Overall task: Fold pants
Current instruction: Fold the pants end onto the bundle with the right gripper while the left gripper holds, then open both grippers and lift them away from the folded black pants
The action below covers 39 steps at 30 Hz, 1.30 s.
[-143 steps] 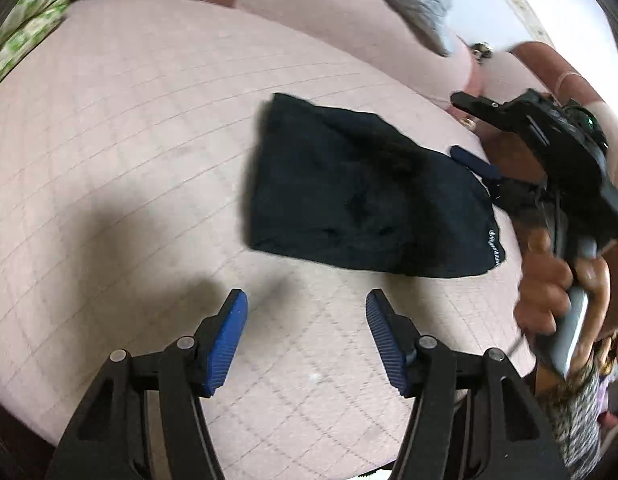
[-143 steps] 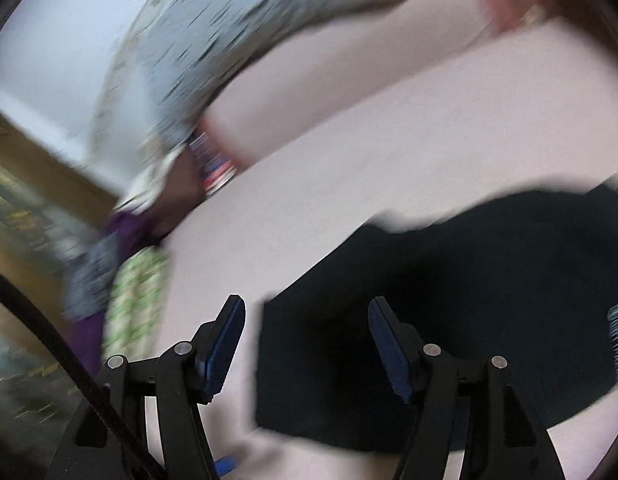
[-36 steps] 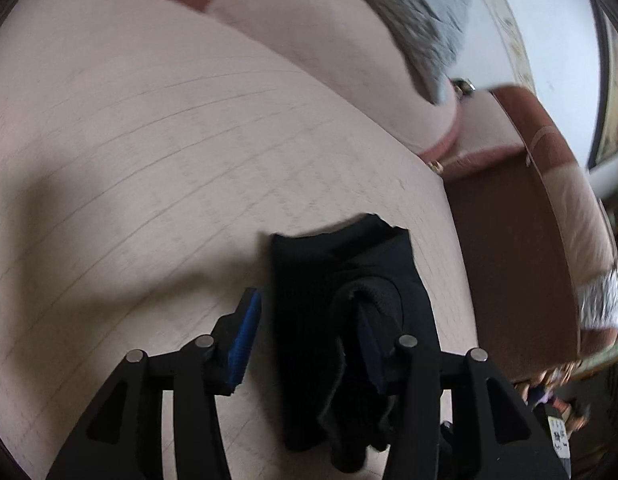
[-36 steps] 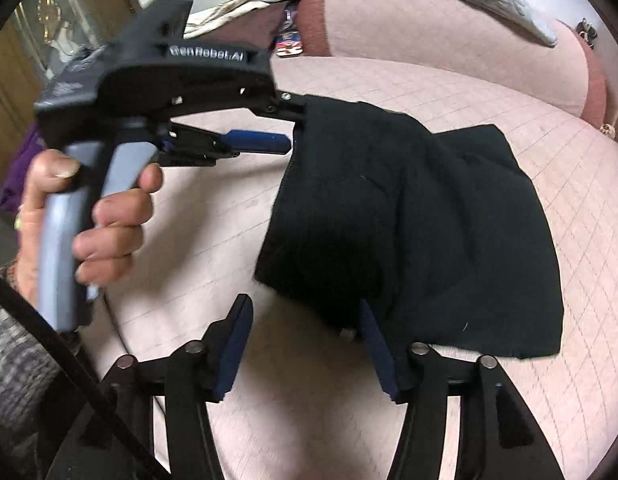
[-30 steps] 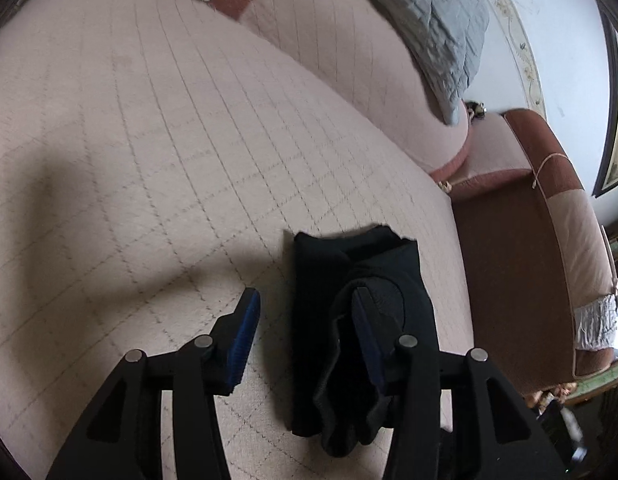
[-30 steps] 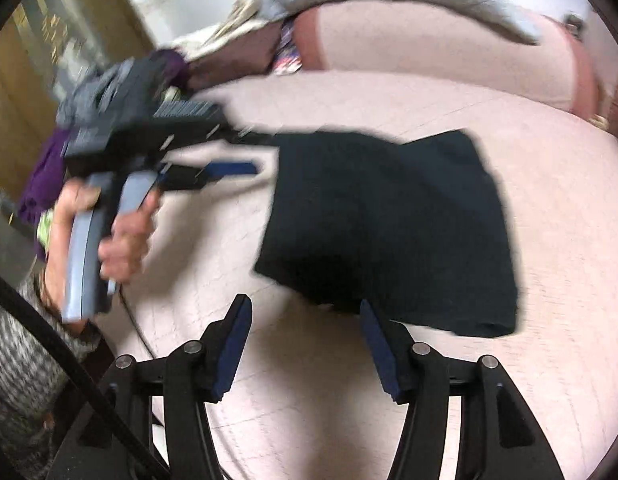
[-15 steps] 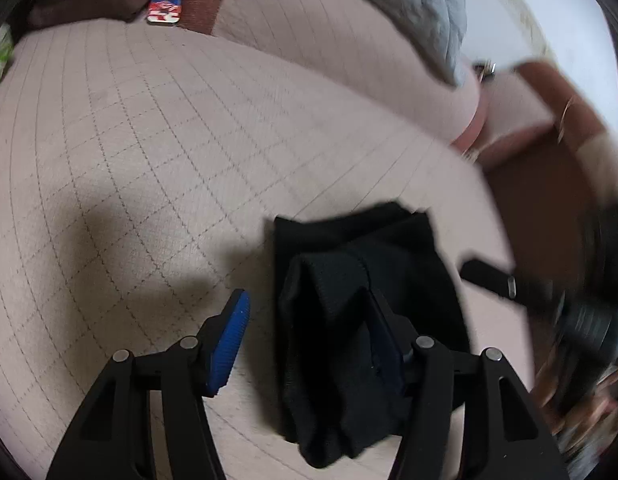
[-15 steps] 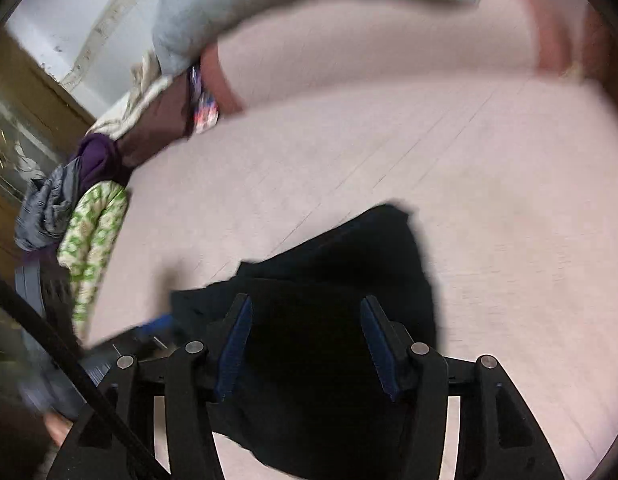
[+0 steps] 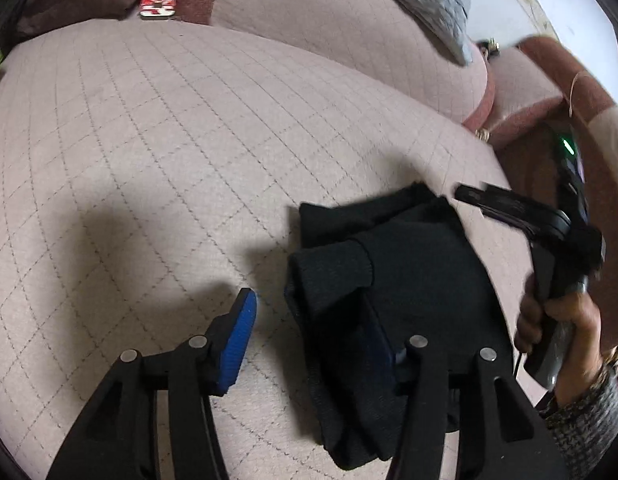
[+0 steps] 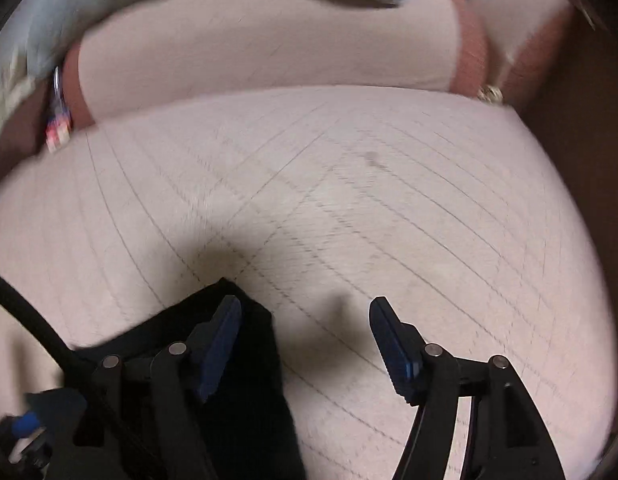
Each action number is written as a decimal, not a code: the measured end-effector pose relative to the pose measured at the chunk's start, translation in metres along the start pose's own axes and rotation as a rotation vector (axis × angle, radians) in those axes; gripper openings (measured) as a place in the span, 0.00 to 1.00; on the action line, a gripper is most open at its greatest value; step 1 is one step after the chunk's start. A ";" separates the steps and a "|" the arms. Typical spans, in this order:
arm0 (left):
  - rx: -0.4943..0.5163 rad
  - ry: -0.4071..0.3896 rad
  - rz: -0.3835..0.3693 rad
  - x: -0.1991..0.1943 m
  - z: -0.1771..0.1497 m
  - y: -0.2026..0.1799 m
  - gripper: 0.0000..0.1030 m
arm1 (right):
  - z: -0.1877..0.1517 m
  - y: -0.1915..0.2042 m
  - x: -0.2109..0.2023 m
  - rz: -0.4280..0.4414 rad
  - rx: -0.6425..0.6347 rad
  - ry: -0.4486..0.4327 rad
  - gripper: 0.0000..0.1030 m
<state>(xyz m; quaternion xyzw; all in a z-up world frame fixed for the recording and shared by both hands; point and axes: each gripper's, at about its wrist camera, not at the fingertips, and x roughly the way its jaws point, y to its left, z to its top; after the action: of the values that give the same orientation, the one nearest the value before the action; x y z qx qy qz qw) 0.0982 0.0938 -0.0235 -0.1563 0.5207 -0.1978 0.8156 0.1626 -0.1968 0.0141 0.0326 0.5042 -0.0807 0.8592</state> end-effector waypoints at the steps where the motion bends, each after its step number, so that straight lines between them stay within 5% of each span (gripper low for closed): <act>1: -0.019 -0.014 0.006 -0.004 0.001 0.002 0.52 | -0.004 -0.014 -0.013 0.027 0.039 -0.024 0.69; 6: -0.120 -0.107 0.050 -0.033 0.008 0.012 0.50 | -0.035 -0.043 -0.066 0.108 0.055 -0.091 0.69; 10: -0.065 -0.139 0.018 -0.046 -0.001 -0.016 0.50 | -0.069 -0.045 -0.087 0.139 0.009 -0.101 0.69; 17: 0.183 -0.027 0.223 0.007 -0.038 -0.064 0.52 | -0.131 -0.042 -0.068 0.014 -0.070 -0.049 0.69; 20: 0.127 -0.008 0.211 0.017 -0.039 -0.050 0.66 | -0.138 -0.051 -0.057 0.018 -0.041 -0.034 0.71; 24: 0.032 0.008 0.140 0.004 -0.034 -0.037 0.68 | -0.138 -0.065 -0.071 0.055 0.006 -0.054 0.71; 30: 0.036 -0.123 0.089 -0.039 -0.053 -0.036 0.68 | -0.164 -0.094 -0.109 0.056 0.105 -0.107 0.71; 39: 0.067 -0.245 0.223 -0.045 -0.078 -0.029 0.68 | -0.201 -0.108 -0.137 0.022 0.148 -0.108 0.72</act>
<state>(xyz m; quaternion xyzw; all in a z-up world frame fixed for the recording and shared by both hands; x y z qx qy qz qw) 0.0053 0.0866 -0.0063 -0.0932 0.4245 -0.1029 0.8947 -0.0943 -0.2614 0.0381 0.0972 0.4493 -0.1097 0.8813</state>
